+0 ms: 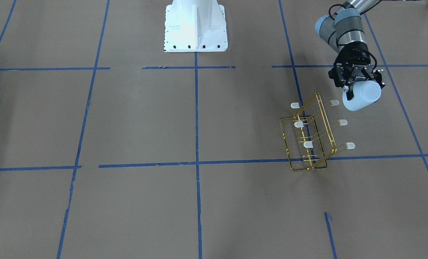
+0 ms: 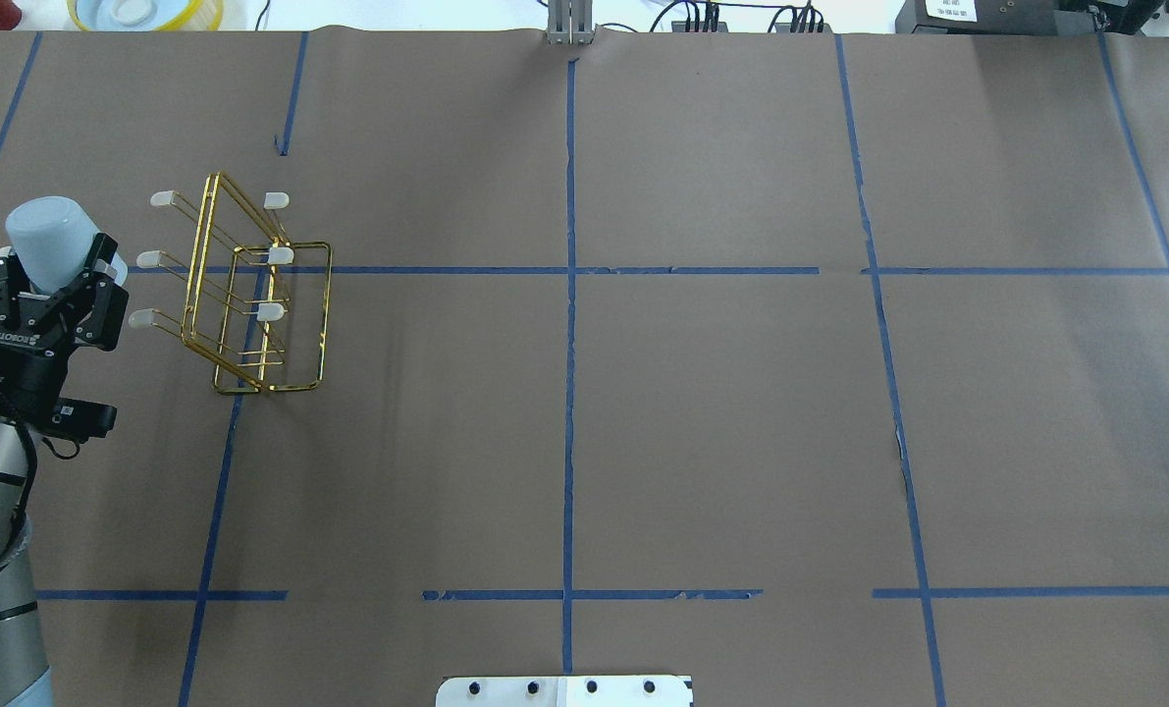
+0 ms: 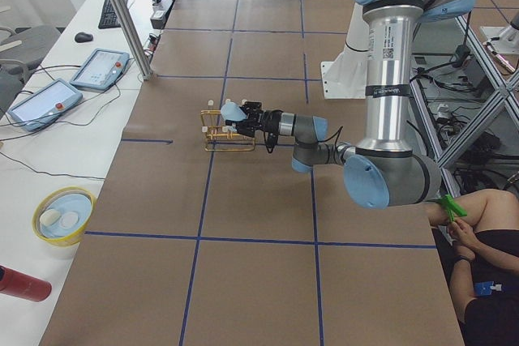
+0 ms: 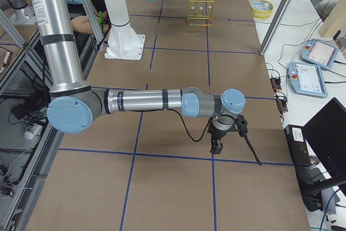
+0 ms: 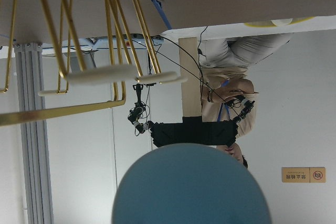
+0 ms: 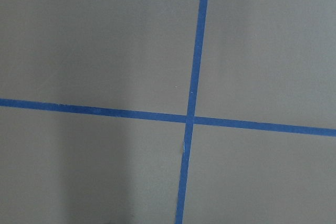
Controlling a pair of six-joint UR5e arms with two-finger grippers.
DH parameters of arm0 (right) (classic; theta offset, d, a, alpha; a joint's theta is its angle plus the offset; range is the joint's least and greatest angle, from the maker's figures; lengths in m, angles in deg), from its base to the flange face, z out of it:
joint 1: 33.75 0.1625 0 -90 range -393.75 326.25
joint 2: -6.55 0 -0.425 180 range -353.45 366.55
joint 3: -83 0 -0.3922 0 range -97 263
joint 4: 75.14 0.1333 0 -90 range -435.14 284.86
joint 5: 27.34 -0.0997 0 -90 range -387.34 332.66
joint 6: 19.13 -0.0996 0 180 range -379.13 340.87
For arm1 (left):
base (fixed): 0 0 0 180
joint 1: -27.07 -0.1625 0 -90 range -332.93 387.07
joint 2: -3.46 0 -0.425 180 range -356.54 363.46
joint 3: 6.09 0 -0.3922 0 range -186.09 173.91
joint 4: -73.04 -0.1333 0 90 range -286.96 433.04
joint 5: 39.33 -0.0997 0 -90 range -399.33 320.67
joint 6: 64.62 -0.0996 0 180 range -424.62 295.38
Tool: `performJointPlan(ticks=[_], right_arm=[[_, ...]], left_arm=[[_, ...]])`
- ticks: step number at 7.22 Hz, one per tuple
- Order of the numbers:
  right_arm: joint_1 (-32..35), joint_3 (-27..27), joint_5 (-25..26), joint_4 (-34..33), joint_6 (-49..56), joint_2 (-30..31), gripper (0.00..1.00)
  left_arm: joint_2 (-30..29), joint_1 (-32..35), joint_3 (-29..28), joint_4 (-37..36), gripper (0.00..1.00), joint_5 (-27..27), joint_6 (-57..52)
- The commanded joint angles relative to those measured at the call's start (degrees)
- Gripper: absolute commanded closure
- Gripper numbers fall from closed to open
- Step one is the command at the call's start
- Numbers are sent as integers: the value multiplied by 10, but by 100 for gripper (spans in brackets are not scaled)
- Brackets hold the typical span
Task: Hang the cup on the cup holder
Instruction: 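Move the cup toward the gold rack and onto a white hook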
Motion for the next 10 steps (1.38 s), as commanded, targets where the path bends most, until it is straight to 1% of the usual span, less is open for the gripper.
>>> performJointPlan(ticks=[1,9,10], right_arm=[[0,0,0,0,0,0,0],[0,0,0,0,0,0,0],[0,0,0,0,0,0,0]], left_arm=[[-37,-6,-37,1,100,-16,0],[-35,-37,-47,4,100,-28,23],[-35,-37,-46,3,87,-30,22]])
